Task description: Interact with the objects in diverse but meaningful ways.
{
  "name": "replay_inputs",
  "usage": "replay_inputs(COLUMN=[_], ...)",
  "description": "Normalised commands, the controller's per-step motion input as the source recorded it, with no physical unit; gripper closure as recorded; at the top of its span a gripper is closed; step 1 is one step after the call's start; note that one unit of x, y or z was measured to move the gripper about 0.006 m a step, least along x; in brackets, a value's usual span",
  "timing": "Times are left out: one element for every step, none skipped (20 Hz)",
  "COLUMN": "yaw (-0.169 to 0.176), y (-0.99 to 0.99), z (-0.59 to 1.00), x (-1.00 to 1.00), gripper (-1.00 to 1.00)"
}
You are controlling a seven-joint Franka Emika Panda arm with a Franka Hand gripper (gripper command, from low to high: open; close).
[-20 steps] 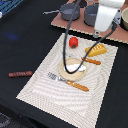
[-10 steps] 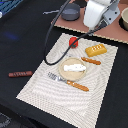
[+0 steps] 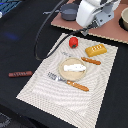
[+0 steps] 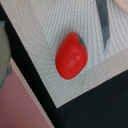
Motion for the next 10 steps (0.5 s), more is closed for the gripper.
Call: replay_inputs(yaw=[-0.058,-0.059,-0.061,-0.069,-0.081,-0.092,-0.097,-0.104,-0.108,-0.112], y=[0.00,0.00,0.00,0.00,0.00,0.00,0.00,0.00,0.00,0.00], z=[-0.28,-0.29,-0.28,-0.29,-0.30,-0.30,-0.32,-0.33,-0.33,-0.34], x=[-0.98,-0.98,-0.97,-0.95,-0.90,-0.86,-0.84,-0.81,-0.80,-0.78], gripper=[-1.00,-1.00,-1.00,-1.00,-1.00,-1.00,-1.00,-1.00,-1.00,-1.00])
